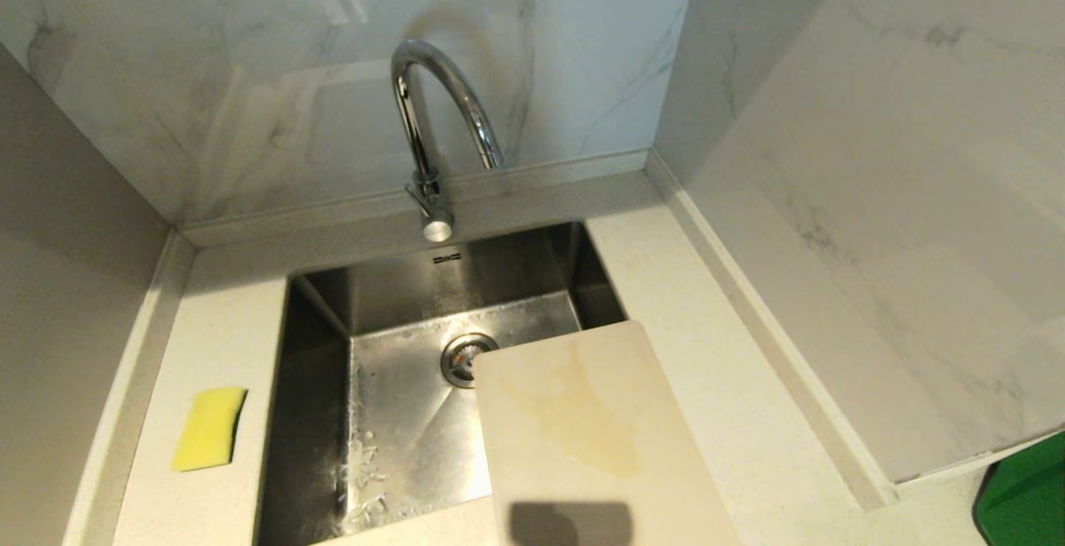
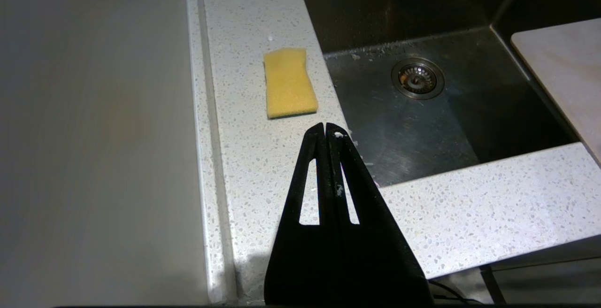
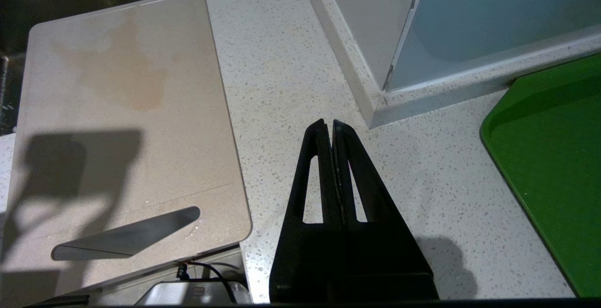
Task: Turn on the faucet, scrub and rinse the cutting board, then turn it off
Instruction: Turn on the tap
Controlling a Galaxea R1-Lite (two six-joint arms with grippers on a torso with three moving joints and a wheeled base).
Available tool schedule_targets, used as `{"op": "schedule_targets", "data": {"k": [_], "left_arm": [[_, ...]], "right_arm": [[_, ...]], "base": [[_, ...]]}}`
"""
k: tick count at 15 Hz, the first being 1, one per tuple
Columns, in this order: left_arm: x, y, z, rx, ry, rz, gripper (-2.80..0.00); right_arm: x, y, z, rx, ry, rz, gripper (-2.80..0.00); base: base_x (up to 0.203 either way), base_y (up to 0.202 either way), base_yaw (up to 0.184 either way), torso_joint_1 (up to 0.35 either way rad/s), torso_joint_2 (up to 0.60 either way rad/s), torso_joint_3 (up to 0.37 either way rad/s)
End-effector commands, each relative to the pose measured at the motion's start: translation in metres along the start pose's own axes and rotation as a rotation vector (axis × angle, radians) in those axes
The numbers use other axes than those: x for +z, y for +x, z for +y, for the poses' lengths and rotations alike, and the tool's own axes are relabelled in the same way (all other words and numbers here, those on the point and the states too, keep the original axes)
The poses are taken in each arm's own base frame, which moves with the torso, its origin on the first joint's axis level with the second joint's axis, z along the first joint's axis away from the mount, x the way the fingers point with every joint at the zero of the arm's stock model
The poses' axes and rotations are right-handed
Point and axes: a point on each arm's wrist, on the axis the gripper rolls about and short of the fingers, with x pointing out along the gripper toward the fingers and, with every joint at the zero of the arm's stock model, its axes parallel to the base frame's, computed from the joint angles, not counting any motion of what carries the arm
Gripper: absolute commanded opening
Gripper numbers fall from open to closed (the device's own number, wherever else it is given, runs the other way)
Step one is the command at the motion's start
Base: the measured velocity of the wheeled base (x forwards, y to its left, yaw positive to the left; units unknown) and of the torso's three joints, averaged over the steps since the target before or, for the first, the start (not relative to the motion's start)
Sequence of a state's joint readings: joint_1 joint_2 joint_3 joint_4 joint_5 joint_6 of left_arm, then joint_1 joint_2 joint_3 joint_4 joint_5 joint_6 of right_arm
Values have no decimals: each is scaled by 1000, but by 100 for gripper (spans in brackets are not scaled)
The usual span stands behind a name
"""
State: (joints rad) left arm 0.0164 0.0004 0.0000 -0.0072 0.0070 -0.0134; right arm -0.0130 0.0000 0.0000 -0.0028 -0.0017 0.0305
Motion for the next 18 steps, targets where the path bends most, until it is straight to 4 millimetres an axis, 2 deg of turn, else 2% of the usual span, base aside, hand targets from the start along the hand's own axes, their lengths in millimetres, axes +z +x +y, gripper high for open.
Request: {"op": "schedule_targets", "data": {"k": [1,12,18], "left_arm": [[0,0,0,1,0,-3,-280],[0,0,0,3,5,-5,-280],[-1,0,0,-7,66,8,-280]], "right_arm": [[0,0,0,1,0,-2,-280],[0,0,0,0,0,-2,-280],[0,0,0,1,0,-2,-280]], "base": [[0,0,0,0,0,0],[0,0,0,0,0,0],[0,0,0,0,0,0]]}}
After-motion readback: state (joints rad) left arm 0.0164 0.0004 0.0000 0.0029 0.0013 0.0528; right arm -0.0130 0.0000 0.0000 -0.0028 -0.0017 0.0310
